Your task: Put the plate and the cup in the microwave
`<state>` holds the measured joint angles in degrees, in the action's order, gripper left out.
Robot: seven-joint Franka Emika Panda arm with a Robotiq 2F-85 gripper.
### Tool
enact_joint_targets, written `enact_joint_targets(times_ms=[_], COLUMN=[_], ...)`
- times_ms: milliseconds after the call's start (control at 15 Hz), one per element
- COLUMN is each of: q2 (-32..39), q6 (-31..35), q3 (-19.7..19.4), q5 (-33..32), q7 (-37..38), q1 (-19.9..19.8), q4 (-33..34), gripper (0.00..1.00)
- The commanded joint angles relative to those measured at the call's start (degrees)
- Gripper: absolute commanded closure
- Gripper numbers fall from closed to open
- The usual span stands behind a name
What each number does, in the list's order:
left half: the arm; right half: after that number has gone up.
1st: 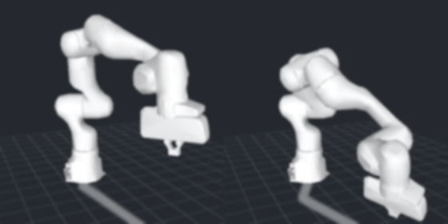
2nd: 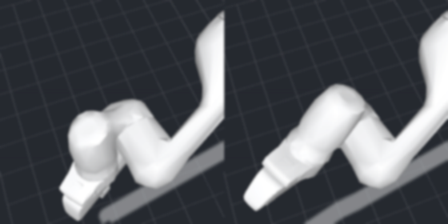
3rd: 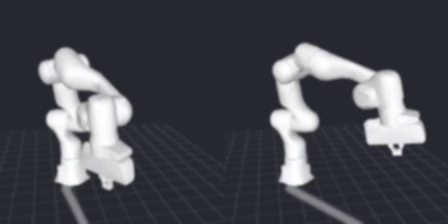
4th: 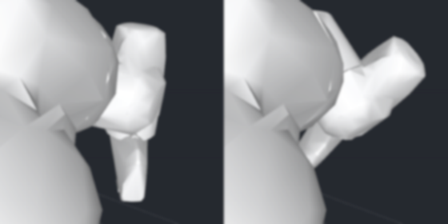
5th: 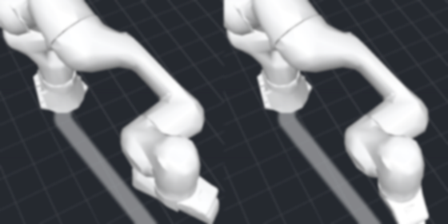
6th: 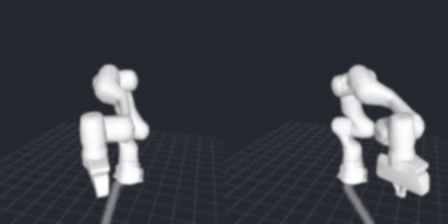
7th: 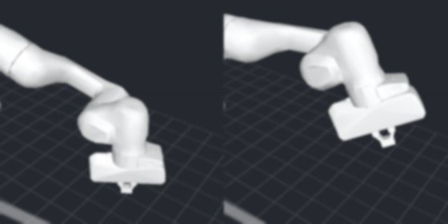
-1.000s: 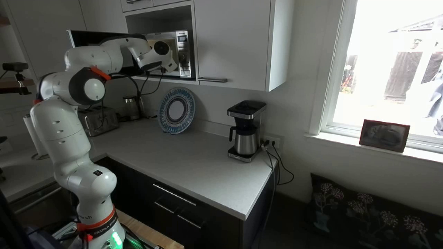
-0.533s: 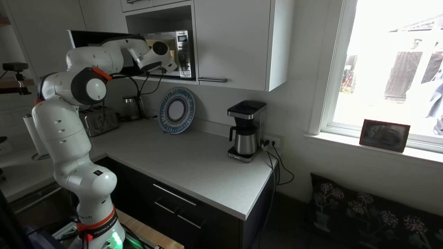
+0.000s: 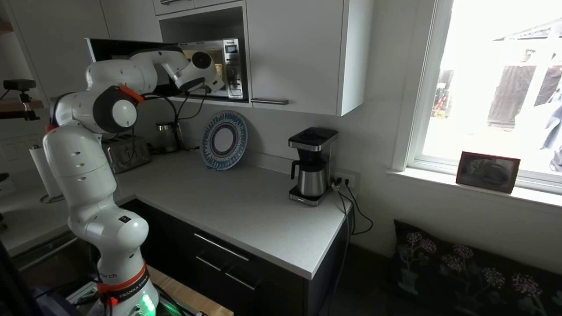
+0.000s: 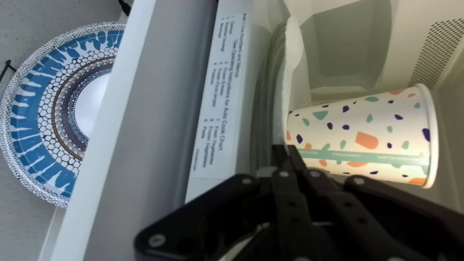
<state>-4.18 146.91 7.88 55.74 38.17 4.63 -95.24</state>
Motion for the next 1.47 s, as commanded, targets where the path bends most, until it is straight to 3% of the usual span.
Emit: enact_joint_targets(times_ms=[0,533,667,1333,1400], q2=[1.21,2.4,2.46,0.68,0.46], q6=[1.95,4.52,4.3,0.43,-0.13], q3=[0.13,0.14,0.04,-0.88,-1.02], q5=[-2.69,-5.59,-6.22,-13.86,-14.92], q7=[3.15,6.18,6.48,11.9,12.68], q1=[0.74,1.38,1.4,0.6,0.51], q4=[1.3,1.76,2.1,3.86,4.0], gripper=[1.0,1.0,0.73,0.02,0.0])
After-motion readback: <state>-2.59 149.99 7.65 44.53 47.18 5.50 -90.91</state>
